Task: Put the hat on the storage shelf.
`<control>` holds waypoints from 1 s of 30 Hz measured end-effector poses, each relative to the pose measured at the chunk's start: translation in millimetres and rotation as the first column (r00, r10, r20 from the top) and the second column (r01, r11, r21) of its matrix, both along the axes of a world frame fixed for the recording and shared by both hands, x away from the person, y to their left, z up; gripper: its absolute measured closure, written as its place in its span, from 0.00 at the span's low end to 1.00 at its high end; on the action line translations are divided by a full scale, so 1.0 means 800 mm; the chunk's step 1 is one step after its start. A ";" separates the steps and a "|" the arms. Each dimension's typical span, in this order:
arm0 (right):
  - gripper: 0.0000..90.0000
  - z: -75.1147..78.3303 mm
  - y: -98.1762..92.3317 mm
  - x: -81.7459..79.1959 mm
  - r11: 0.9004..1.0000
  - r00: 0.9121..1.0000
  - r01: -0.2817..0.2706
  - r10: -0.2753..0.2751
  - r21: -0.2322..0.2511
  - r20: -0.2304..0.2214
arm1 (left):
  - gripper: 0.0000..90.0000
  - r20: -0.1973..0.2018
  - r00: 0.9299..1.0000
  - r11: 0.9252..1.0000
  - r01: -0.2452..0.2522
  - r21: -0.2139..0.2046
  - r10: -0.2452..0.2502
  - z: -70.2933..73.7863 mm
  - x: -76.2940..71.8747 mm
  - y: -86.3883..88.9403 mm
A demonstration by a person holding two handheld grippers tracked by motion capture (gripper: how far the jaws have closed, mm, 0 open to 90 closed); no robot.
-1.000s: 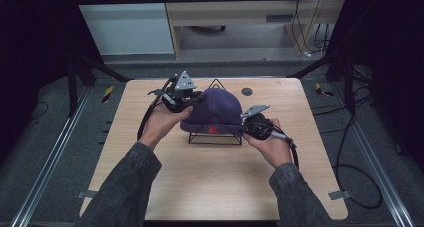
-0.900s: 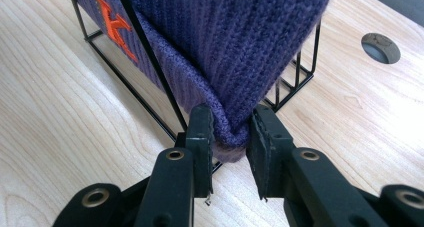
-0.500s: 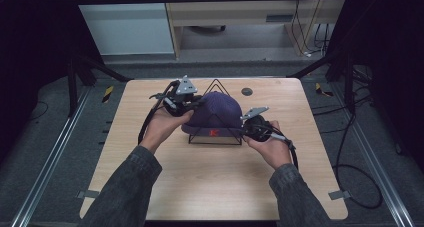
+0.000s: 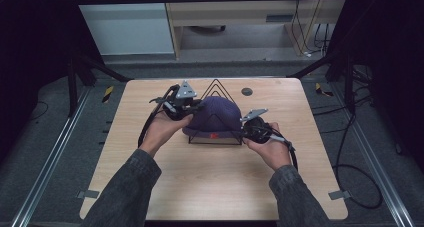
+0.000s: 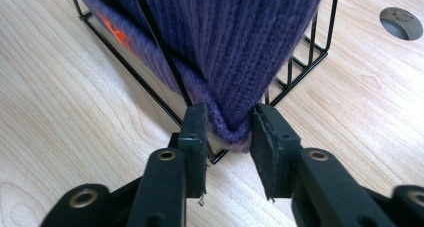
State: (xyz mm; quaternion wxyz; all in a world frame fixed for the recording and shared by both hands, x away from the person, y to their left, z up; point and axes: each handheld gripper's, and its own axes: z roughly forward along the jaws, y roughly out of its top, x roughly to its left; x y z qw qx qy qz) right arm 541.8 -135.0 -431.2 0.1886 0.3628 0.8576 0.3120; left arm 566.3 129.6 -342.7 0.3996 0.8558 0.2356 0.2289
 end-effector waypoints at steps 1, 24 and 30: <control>0.71 0.001 0.000 -0.001 1.000 1.000 0.002 -0.002 0.000 -0.001 | 0.80 0.010 1.000 1.000 -0.006 -0.001 0.006 0.000 -0.002 0.001; 0.32 0.041 -0.036 -0.049 0.984 0.989 0.110 -0.123 0.140 0.087 | 0.13 -0.006 0.996 0.995 -0.092 -0.034 0.092 0.012 -0.049 0.018; 0.23 0.053 -0.032 -0.062 0.978 0.987 0.100 -0.120 0.180 0.103 | 0.10 -0.029 0.995 0.995 -0.093 -0.024 0.093 0.010 -0.064 0.027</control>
